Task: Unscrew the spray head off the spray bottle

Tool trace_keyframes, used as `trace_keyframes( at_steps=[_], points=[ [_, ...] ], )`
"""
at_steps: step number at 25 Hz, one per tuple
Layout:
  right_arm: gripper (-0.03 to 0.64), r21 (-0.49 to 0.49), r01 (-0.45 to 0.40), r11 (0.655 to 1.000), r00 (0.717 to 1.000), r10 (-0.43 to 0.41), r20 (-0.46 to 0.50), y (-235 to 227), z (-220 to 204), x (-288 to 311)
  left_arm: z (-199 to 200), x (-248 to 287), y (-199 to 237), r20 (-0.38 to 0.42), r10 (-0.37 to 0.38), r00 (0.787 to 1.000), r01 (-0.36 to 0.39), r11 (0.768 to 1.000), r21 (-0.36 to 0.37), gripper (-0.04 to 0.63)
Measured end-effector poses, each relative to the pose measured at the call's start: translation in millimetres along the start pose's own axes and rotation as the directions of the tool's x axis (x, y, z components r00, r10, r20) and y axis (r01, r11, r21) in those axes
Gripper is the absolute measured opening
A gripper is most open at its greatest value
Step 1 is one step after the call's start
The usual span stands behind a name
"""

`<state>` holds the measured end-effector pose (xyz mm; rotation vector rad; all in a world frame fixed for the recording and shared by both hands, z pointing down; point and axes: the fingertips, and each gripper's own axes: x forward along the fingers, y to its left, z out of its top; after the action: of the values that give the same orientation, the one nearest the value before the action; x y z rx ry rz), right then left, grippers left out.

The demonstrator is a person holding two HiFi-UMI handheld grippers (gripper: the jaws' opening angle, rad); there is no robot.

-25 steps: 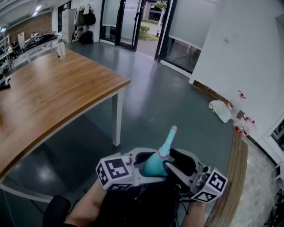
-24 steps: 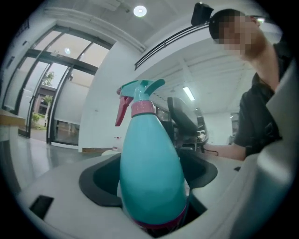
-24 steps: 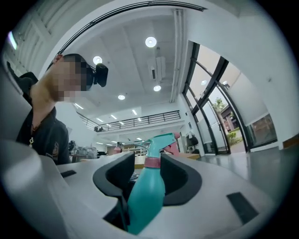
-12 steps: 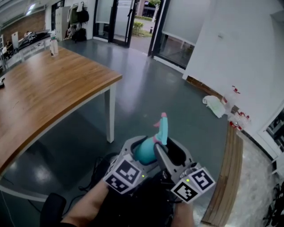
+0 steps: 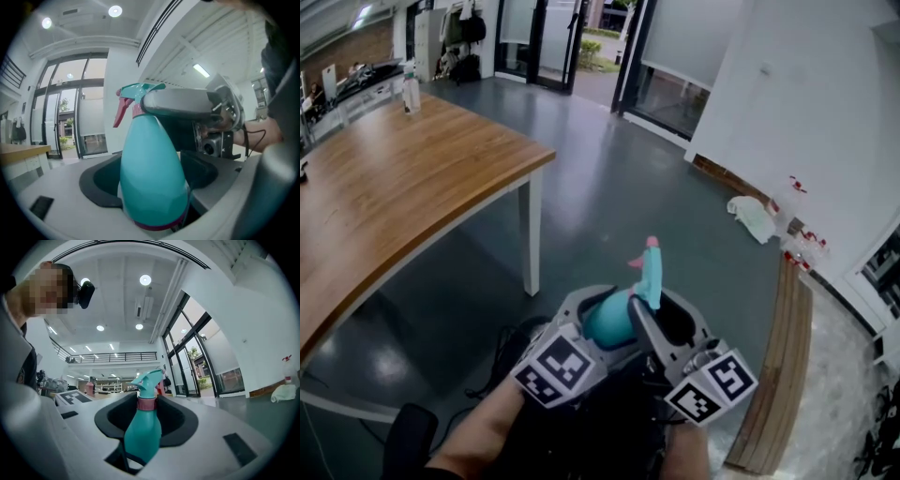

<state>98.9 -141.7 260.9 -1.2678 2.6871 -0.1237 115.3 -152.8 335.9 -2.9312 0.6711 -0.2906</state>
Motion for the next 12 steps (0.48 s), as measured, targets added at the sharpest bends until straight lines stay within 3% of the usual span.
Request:
trace_keyframes(
  at_steps=[4,8,12],
  points=[
    [0.141,-0.006,-0.115,0.993,0.993,0.115,0.01,12.4,7.0,-5.0,10.9,-9.2,-15.2,0.067,-0.166,0.984,0.169,0.984,-0.052,0.399],
    [0.141,-0.004,-0.242,0.97,0.97,0.242,0.02,21.3,11.9,-10.0,19.3,-16.7,-27.7,0.122,-0.305,0.945,0.315,0.946,-0.072,0.399],
    [0.141,0.01,-0.374,0.927,0.927,0.374,0.021,30.5,15.1,-15.6,24.9,-25.0,-39.2,0.15,-0.399,0.905,0.413,0.908,-0.076,0.399]
  ],
)
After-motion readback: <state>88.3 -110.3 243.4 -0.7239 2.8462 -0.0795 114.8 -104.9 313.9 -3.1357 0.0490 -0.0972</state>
